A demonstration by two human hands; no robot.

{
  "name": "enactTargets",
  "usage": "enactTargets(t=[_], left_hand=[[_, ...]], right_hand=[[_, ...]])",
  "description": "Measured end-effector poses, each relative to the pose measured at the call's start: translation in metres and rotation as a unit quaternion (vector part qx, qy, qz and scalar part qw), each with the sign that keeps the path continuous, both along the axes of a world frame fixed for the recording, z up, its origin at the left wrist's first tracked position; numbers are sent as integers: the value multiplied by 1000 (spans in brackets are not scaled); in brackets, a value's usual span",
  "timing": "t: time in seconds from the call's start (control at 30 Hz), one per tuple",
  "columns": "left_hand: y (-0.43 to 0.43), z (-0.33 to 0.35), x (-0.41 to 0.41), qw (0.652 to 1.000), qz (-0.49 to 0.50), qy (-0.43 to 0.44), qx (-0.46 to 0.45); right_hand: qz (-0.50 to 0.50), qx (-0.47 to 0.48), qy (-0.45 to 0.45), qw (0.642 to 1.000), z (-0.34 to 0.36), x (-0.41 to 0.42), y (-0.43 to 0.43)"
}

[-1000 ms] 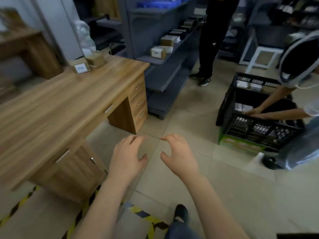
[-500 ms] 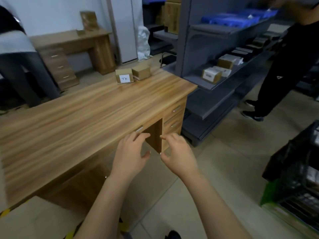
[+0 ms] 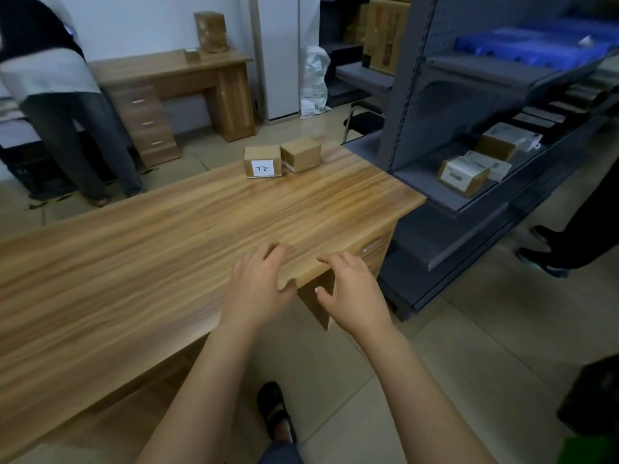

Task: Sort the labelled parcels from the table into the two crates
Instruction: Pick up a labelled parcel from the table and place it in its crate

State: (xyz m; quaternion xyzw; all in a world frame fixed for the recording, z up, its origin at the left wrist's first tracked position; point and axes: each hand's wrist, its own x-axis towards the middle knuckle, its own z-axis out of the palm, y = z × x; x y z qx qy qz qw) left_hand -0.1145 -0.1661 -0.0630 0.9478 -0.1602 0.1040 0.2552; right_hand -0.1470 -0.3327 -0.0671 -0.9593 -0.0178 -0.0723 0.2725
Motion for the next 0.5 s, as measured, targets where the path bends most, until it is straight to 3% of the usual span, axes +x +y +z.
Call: enactTargets(t=[0.5], left_hand=[[25, 10, 258, 999, -24, -43, 12]], right_hand=[[1, 3, 7, 1000, 17, 257, 20]])
